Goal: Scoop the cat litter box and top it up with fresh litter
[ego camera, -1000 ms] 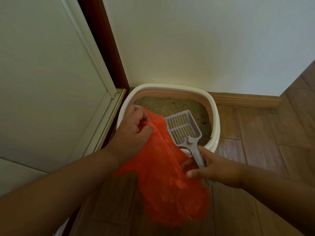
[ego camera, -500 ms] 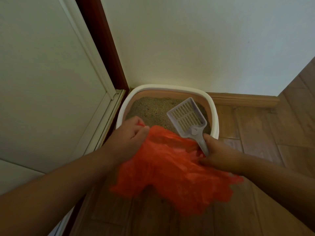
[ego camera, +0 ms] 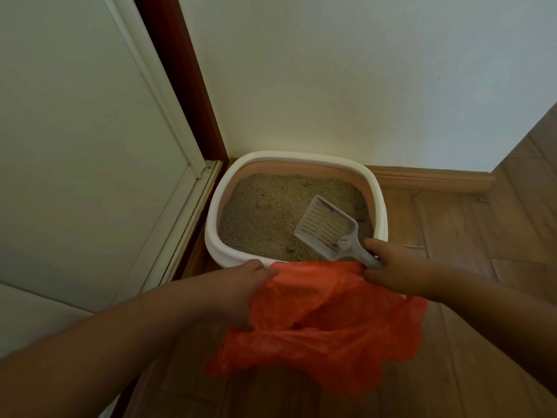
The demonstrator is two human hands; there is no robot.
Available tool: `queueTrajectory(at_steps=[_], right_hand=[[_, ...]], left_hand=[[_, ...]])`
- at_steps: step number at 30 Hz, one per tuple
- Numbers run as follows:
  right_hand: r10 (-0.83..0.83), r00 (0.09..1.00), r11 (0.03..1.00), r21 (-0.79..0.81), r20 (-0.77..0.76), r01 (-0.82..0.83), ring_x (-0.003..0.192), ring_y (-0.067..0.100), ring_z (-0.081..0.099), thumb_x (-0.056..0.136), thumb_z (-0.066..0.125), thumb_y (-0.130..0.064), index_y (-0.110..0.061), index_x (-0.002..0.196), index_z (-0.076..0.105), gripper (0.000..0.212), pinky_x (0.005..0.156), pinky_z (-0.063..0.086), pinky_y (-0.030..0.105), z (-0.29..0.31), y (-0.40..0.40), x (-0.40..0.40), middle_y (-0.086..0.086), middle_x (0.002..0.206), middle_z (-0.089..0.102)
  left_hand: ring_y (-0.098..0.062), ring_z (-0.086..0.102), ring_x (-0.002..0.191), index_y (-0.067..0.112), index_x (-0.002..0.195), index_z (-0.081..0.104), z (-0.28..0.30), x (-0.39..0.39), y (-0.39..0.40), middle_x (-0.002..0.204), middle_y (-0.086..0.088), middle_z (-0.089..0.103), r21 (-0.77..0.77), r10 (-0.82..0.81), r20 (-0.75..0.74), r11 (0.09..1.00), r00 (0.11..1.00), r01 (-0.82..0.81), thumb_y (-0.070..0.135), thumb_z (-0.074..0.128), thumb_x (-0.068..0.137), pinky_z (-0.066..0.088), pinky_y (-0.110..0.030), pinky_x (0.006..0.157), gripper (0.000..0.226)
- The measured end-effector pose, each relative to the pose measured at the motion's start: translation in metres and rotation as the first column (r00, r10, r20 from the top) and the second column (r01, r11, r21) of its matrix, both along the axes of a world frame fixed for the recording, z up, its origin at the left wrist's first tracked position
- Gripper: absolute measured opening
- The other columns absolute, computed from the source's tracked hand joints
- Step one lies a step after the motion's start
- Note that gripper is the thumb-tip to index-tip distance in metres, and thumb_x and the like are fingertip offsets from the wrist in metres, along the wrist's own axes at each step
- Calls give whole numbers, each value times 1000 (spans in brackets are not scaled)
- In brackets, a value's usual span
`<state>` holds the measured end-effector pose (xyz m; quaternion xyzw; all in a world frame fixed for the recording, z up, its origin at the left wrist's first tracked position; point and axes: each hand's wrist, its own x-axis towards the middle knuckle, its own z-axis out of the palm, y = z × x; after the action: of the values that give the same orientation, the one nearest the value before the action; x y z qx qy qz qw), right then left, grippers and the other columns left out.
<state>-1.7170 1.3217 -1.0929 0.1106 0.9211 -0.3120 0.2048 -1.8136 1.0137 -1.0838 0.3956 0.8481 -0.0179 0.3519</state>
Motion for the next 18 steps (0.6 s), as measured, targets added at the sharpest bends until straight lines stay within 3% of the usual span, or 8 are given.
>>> queueTrajectory(at_steps=[3,8,10,14,18], right_hand=[[48,996,992,118,-72,-40,77,15,65,89,72,-26,-25,91,53,19,69,57,30,-1,10,-8,-4,85,62],[9,998,997,79,-68,-4,53,17,71,87,78,-29,-27,112,46,40,48,60,32,12,21,-26,3,85,70],[64,996,981,190,-60,-51,55,13,70,87,77,-36,-28,115,53,38,54,60,31,18,24,-37,-3,87,68],[258,966,854,461,26,-241,76,0,57,89,70,-50,-35,119,63,34,63,46,21,29,29,-62,-18,89,57],[355,932,781,524,77,-340,94,7,61,88,70,-49,-39,124,66,38,77,54,27,26,32,-86,-17,104,66]], left_hand=[[-21,42,137,30,161,7,-5,1,0,156,5,22,-8,-7,-3,1000,1000,7,39,84,78,47,-39,108,113],[-19,50,127,31,156,24,-15,-3,0,143,5,36,34,20,-13,999,1000,-19,41,86,73,52,-41,101,104],[-20,52,125,29,154,29,-17,-4,1,141,4,37,38,26,-15,999,1000,-25,40,86,74,52,-41,101,100],[-21,49,127,27,156,27,-18,-8,5,145,3,34,36,52,-26,998,998,-51,38,85,76,50,-40,103,99],[-21,49,128,29,155,28,-19,-12,7,145,3,35,60,80,-39,995,996,-77,37,86,76,50,-39,104,98]])
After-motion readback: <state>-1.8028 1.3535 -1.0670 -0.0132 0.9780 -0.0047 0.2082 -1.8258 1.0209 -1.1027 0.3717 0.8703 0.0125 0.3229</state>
